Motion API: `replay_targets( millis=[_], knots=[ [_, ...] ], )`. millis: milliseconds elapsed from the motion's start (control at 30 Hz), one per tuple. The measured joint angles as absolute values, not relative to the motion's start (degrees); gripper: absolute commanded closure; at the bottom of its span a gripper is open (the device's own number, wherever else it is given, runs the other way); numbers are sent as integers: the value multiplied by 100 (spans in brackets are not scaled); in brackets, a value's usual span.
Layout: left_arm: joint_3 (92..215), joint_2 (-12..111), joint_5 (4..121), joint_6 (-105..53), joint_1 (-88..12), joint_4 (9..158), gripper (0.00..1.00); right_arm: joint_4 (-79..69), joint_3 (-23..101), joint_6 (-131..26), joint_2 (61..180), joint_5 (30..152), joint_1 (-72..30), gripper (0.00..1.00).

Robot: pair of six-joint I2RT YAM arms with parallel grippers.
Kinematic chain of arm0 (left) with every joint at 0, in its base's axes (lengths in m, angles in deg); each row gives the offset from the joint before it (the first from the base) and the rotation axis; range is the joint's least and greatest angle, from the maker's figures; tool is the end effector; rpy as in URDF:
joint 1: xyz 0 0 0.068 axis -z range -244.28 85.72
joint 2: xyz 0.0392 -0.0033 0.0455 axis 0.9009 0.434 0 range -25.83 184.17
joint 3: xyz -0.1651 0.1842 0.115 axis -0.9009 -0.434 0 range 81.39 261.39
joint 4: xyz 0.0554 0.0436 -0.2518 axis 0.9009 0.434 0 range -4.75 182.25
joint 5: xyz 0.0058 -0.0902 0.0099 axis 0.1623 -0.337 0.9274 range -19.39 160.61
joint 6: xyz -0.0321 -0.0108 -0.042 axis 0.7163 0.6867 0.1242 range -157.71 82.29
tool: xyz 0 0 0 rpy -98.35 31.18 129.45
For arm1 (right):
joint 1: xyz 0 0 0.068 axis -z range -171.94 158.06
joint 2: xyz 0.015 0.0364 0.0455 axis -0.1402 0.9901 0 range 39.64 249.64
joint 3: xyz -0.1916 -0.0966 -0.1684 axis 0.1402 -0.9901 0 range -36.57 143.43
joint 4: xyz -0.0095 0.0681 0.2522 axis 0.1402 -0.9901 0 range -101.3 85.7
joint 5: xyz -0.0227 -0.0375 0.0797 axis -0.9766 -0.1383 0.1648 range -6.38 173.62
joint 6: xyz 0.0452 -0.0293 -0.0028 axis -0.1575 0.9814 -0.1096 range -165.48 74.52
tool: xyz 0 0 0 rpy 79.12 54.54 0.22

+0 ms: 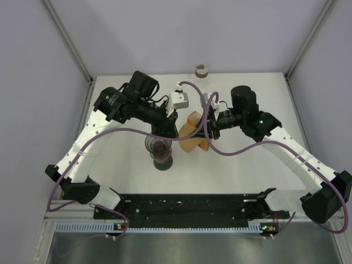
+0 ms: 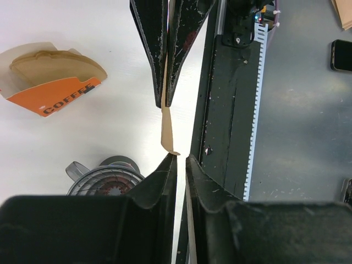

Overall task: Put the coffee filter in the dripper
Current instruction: Adjust the coffee filter.

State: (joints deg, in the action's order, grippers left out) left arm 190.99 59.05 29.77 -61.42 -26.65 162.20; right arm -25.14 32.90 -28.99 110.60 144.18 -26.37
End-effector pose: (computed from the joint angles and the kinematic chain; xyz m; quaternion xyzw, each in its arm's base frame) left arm 0.1883 -0.1746 0.4536 0.5494 0.7051 -0.3645 0.2611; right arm 0.2010 0.1753 0.3818 -0.5619 0.5269 0.4886 0.4097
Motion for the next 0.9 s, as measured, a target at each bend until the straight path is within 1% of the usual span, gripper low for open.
replay_targets(
  millis=[67, 167, 233, 367, 500, 733, 833, 900],
  knots=[
    [19099, 5905, 2977, -6135, -2665, 16198, 78, -2514, 3290, -2899, 11060, 14418, -2637, 100],
    [19101, 5905, 2977, -6127, -2665, 16189, 78, -2516, 3290, -2899, 11060, 14418, -2637, 100],
    [19101, 5905, 2977, -6122, -2665, 16187, 77, -2516, 3290, -2899, 11060, 14418, -2637, 100],
    [19116, 5905, 3100, -6137, -2665, 16185, 64, -2520, 3290, -2897, 11060, 14418, -2637, 100],
    [19121, 5905, 3366, -6166, -2665, 16180, 58, -2529, 3290, -2894, 11060, 14418, -2637, 100],
    [19156, 5905, 3404, -6166, -2665, 16185, 59, -2538, 3292, -2894, 11060, 14420, -2637, 100],
    [19164, 5907, 3406, -6148, -2665, 16178, 62, -2538, 3292, -2897, 11060, 14420, -2637, 100],
    [19175, 5907, 3406, -6124, -2665, 16158, 67, -2538, 3292, -2894, 11060, 14420, -2637, 100]
  ],
)
